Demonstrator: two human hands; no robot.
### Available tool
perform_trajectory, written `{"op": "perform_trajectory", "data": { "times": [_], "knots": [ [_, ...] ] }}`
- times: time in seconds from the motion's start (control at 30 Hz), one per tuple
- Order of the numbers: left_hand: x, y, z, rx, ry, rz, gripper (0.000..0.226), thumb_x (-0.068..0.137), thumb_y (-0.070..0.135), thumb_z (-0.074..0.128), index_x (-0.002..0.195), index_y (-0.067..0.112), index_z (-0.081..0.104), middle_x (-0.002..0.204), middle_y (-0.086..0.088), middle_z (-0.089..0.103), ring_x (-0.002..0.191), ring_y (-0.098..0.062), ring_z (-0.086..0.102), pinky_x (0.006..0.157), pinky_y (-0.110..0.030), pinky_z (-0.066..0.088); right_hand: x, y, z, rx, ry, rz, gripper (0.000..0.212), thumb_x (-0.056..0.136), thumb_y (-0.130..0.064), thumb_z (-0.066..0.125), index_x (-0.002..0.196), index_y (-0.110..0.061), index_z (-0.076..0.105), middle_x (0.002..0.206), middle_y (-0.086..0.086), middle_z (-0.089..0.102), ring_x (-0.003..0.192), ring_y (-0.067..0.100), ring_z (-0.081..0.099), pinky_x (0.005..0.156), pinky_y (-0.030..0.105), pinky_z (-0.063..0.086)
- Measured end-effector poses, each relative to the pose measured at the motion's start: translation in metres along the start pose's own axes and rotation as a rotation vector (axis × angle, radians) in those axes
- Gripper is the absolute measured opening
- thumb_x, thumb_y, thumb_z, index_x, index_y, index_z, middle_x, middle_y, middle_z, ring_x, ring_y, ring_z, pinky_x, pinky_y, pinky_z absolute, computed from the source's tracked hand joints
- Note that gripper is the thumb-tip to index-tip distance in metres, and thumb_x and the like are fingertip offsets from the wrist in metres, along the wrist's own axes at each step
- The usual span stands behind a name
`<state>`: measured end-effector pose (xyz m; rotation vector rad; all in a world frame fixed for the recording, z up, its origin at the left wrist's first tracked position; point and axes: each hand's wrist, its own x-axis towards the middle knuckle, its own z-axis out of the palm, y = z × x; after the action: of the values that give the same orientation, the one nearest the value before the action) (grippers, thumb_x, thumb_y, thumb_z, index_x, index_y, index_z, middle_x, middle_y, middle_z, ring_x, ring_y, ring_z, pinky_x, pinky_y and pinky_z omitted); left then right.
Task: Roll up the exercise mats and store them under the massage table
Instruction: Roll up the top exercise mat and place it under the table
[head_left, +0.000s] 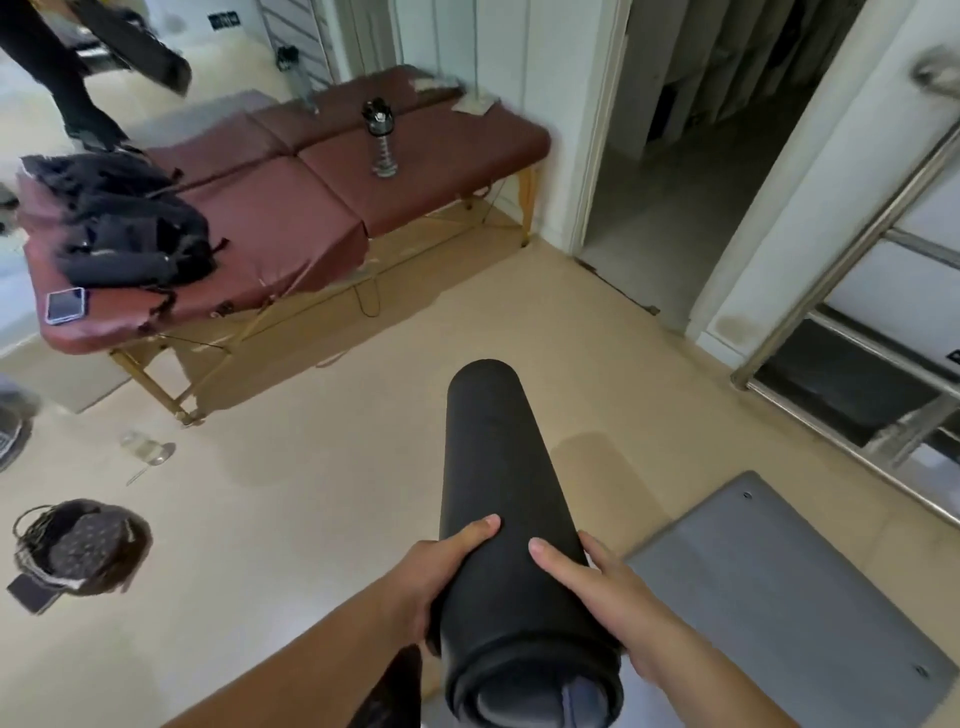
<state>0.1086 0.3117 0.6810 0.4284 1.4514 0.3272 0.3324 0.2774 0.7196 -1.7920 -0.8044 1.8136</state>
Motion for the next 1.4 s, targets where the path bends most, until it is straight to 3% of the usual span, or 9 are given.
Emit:
{"op": "perform_trajectory", "data": {
  "times": [0.1, 0.23, 0.33, 0.5, 0.63, 0.97, 1.17, 1.3, 1.4],
  "knots": [
    [0.056, 0.083, -0.027, -0.040, 0.021, 0.015, 0.106, 0.042, 0.073, 0.102, 0.124, 0.010, 0.076, 0.113, -0.011, 0.083, 0.107, -0.037, 0.079, 0.103, -0.057, 0.059, 0.081, -0.071, 0.011, -0.012, 0.023, -0.012, 0.073, 0.066, -0.070, 0.088, 0.132, -0.043, 0.067, 0.120, -0.021, 0.075, 0.104, 0.003, 0.074, 0.083, 0.023, 0.059],
    [0.149, 0.212, -0.063, -0.084, -0.015, 0.028, 0.105, 0.045, 0.071, 0.102, 0.124, 0.008, 0.076, 0.110, -0.011, 0.084, 0.105, -0.037, 0.080, 0.100, -0.058, 0.061, 0.208, -0.170, 0.009, -0.060, 0.105, -0.022, 0.094, 0.067, -0.068, 0.089, 0.150, -0.040, 0.054, 0.128, -0.016, 0.065, 0.105, 0.005, 0.069, 0.074, 0.021, 0.055],
    [0.197, 0.295, -0.077, -0.079, 0.000, 0.041, 0.101, 0.049, 0.068, 0.102, 0.124, 0.007, 0.073, 0.108, -0.011, 0.084, 0.102, -0.037, 0.080, 0.097, -0.060, 0.062, 0.280, -0.232, 0.005, -0.056, 0.103, 0.041, 0.088, 0.068, -0.066, 0.089, 0.146, -0.040, 0.057, 0.122, -0.018, 0.067, 0.100, 0.004, 0.069, 0.070, 0.021, 0.054],
    [0.255, 0.409, -0.076, -0.070, 0.066, 0.043, 0.093, 0.058, 0.066, 0.099, 0.125, 0.011, 0.066, 0.118, -0.011, 0.078, 0.105, -0.039, 0.075, 0.094, -0.065, 0.061, 0.371, -0.293, -0.016, -0.107, 0.039, 0.154, 0.115, 0.045, -0.095, 0.080, 0.137, -0.028, 0.066, 0.128, -0.013, 0.072, 0.114, 0.012, 0.070, 0.106, 0.035, 0.052],
    [0.322, 0.483, -0.060, -0.074, 0.110, 0.025, 0.090, 0.060, 0.065, 0.099, 0.124, 0.012, 0.066, 0.118, -0.012, 0.076, 0.105, -0.041, 0.073, 0.094, -0.066, 0.060, 0.454, -0.338, -0.038, -0.022, -0.011, 0.254, 0.111, 0.039, -0.084, 0.092, 0.128, -0.023, 0.069, 0.118, -0.007, 0.079, 0.105, 0.019, 0.078, 0.098, 0.041, 0.060],
    [0.572, 0.635, -0.014, -0.157, 0.194, 0.017, 0.095, 0.063, 0.061, 0.100, 0.132, 0.007, 0.064, 0.121, -0.016, 0.075, 0.109, -0.041, 0.073, 0.100, -0.061, 0.059, 0.693, -0.418, -0.134, 0.004, -0.019, 0.026, 0.167, 0.020, -0.081, 0.096, 0.163, -0.025, 0.031, 0.157, -0.003, 0.049, 0.138, 0.027, 0.053, 0.119, 0.048, 0.044],
    [0.763, 0.688, -0.042, -0.182, 0.233, 0.063, 0.089, 0.069, 0.059, 0.097, 0.132, 0.007, 0.062, 0.122, -0.014, 0.073, 0.107, -0.040, 0.072, 0.092, -0.058, 0.062, 0.882, -0.418, -0.116, 0.167, 0.117, 0.052, 0.132, 0.037, -0.055, 0.100, 0.153, -0.019, 0.048, 0.124, -0.004, 0.064, 0.099, 0.016, 0.064, 0.099, 0.041, 0.051],
    [0.905, 0.693, -0.064, -0.221, 0.234, 0.110, 0.096, 0.062, 0.064, 0.099, 0.132, 0.008, 0.062, 0.122, -0.014, 0.074, 0.107, -0.042, 0.073, 0.092, -0.064, 0.062, 1.025, -0.377, -0.108, 0.186, 0.162, -0.018, 0.149, 0.023, -0.062, 0.104, 0.154, -0.020, 0.049, 0.144, 0.006, 0.062, 0.119, 0.029, 0.066, 0.110, 0.049, 0.051],
    [0.984, 0.691, -0.075, -0.225, 0.234, 0.177, 0.094, 0.064, 0.068, 0.096, 0.132, 0.014, 0.060, 0.122, -0.010, 0.074, 0.107, -0.038, 0.073, 0.087, -0.060, 0.065, 1.113, -0.354, -0.101, 0.216, 0.209, -0.052, 0.129, 0.036, -0.048, 0.103, 0.151, -0.018, 0.053, 0.144, 0.007, 0.061, 0.119, 0.025, 0.060, 0.116, 0.045, 0.045]
  ]
}}
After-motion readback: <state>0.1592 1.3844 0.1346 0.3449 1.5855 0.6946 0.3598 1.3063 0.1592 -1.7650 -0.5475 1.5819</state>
